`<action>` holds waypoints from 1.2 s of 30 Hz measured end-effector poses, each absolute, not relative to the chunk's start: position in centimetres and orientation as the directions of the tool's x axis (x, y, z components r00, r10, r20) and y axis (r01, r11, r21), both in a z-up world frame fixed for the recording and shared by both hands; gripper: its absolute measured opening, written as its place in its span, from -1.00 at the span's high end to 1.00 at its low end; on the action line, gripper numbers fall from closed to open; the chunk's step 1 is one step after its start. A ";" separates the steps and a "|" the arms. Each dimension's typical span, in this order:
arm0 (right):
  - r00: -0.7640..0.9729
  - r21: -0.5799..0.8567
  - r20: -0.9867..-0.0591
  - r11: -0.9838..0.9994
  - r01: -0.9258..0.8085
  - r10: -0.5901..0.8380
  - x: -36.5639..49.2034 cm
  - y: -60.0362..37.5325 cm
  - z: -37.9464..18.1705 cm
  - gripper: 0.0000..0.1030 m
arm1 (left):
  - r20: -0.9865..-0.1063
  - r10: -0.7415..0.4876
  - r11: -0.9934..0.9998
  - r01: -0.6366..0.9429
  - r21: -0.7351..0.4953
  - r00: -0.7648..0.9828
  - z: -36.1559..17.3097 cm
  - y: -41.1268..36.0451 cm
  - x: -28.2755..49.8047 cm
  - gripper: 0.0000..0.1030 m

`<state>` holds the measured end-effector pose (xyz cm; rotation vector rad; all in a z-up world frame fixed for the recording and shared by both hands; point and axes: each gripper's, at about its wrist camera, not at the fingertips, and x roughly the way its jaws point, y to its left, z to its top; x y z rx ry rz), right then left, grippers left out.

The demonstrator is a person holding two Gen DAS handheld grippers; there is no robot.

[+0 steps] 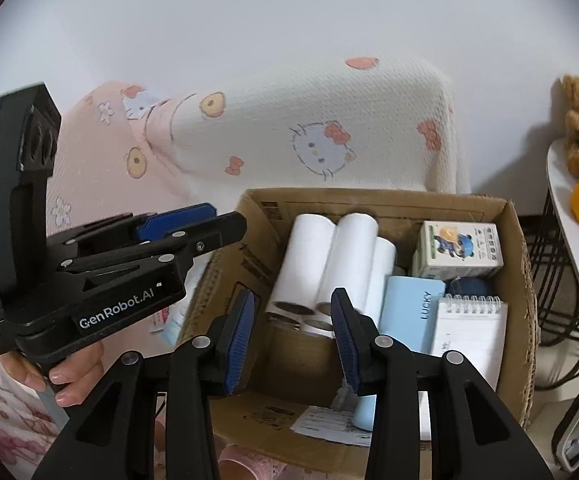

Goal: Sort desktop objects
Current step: 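Lower both rolls beside the other rolls in the box and open both grippers, then move both open grippers to the blue-and-white packets on the blanket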

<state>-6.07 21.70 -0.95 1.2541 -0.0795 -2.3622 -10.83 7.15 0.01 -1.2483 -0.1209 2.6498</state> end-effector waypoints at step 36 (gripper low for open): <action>-0.503 -0.001 -0.713 -0.716 0.699 -0.490 -1.6 1.8 -0.7 0.30 | -0.601 0.112 -0.905 0.168 -0.391 -0.792 -3.3 -15.0 0.0 0.54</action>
